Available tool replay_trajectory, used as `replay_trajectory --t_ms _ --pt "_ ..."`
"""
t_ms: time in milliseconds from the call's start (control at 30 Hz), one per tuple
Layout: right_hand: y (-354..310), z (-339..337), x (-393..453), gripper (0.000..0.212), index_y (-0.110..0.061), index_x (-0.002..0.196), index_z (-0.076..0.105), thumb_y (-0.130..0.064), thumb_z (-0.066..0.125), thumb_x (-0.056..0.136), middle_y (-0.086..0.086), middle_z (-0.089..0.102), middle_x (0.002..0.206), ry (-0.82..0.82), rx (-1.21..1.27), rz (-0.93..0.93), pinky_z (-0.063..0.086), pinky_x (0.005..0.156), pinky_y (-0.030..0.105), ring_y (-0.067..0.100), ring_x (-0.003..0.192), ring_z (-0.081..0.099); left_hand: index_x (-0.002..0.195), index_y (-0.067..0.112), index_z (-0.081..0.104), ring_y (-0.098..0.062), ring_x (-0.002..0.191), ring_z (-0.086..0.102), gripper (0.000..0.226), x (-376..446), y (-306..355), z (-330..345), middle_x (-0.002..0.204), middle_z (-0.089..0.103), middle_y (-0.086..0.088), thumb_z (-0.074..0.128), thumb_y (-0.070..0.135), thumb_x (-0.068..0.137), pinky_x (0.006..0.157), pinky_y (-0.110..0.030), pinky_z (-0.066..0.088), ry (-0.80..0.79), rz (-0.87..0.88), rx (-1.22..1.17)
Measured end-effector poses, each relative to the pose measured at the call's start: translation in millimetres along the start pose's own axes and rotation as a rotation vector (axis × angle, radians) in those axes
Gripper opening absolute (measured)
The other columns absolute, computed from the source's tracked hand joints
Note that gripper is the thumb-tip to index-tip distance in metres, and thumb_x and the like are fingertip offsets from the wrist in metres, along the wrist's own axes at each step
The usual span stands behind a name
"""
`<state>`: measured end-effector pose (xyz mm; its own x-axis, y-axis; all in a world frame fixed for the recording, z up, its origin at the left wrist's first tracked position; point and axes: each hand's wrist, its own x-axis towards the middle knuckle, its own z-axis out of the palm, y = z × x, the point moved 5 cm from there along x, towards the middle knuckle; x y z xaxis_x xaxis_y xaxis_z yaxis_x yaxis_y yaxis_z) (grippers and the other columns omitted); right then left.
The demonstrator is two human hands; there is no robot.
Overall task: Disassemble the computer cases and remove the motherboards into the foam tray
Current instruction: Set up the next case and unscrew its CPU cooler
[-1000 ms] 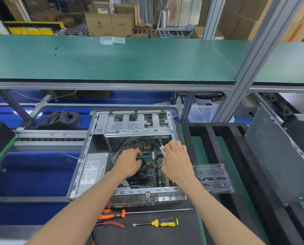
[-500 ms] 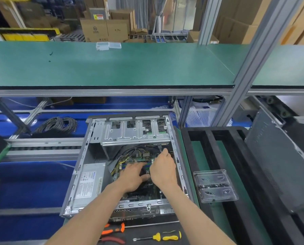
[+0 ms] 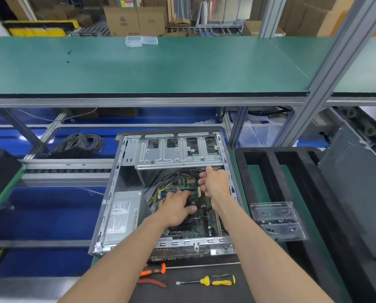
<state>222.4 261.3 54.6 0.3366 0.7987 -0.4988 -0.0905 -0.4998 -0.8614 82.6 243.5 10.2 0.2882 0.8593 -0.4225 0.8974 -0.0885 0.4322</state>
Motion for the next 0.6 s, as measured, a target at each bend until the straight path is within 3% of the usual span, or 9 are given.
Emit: replay_trajectory --t_ms 100,233,400,500,567,600 --pt "0.2 -1.9 -0.4 0.037 -0.008 0.081 0.066 -0.027 0.045 0.105 0.001 0.053 0.064 0.017 -0.042 -0.016 0.029 0.048 0.026 0.013 0.051 0.041 0.147 0.034 0.036 -0.029 0.139 0.028 0.051 -2.5 -0.5 0.3 0.151 0.04 0.0 0.05 0.048 0.1 0.112 -0.054 0.027 -0.006 -0.001 -0.012" --pt "5.8 -3.2 -3.9 0.037 -0.012 0.074 0.066 -0.025 0.046 0.103 0.0 0.053 0.063 0.021 -0.098 -0.065 0.031 0.054 0.03 0.015 0.057 0.044 0.146 0.036 0.037 -0.028 0.139 0.027 0.048 -5.3 -0.8 1.8 0.151 0.04 0.001 0.05 0.047 0.1 0.111 -0.053 0.026 -0.007 -0.004 -0.019" --pt "12.5 -3.3 -9.2 0.036 -0.01 0.085 0.06 -0.03 0.039 0.107 -0.004 0.043 0.051 -0.096 0.025 -0.027 0.024 0.039 0.023 0.009 0.04 0.032 0.145 0.049 0.031 -0.028 0.14 0.027 0.049 -7.8 1.9 0.9 0.151 0.041 0.002 0.05 0.045 0.101 0.111 -0.055 0.02 0.008 0.012 -0.016" --pt "0.6 -1.6 -17.1 0.034 -0.01 0.089 0.054 -0.032 0.037 0.108 -0.006 0.038 0.051 -0.206 0.157 -0.067 0.021 0.037 0.021 0.009 0.039 0.025 0.143 0.051 0.029 -0.025 0.143 0.025 0.057 -13.0 9.5 -2.0 0.152 0.041 0.001 0.059 0.041 0.096 0.114 -0.053 0.014 0.029 0.092 0.008" --pt "-11.2 1.6 -23.7 0.031 -0.01 0.089 0.051 -0.031 0.04 0.108 -0.006 0.042 0.054 -0.286 0.251 -0.082 0.025 0.039 0.023 0.01 0.044 0.028 0.142 0.047 0.036 -0.023 0.143 0.026 0.062 -17.2 18.0 -2.1 0.152 0.042 0.0 0.068 0.039 0.089 0.116 -0.049 0.013 -0.008 0.205 -0.011" --pt "-17.5 2.0 -26.6 0.029 -0.01 0.089 0.051 -0.03 0.041 0.108 -0.005 0.044 0.057 -0.314 0.282 -0.095 0.03 0.043 0.024 0.011 0.046 0.032 0.137 0.044 0.047 -0.023 0.138 0.033 0.055 -19.1 22.3 -2.3 0.148 0.046 0.001 0.069 0.04 0.087 0.116 -0.047 0.018 -0.024 0.258 -0.064"
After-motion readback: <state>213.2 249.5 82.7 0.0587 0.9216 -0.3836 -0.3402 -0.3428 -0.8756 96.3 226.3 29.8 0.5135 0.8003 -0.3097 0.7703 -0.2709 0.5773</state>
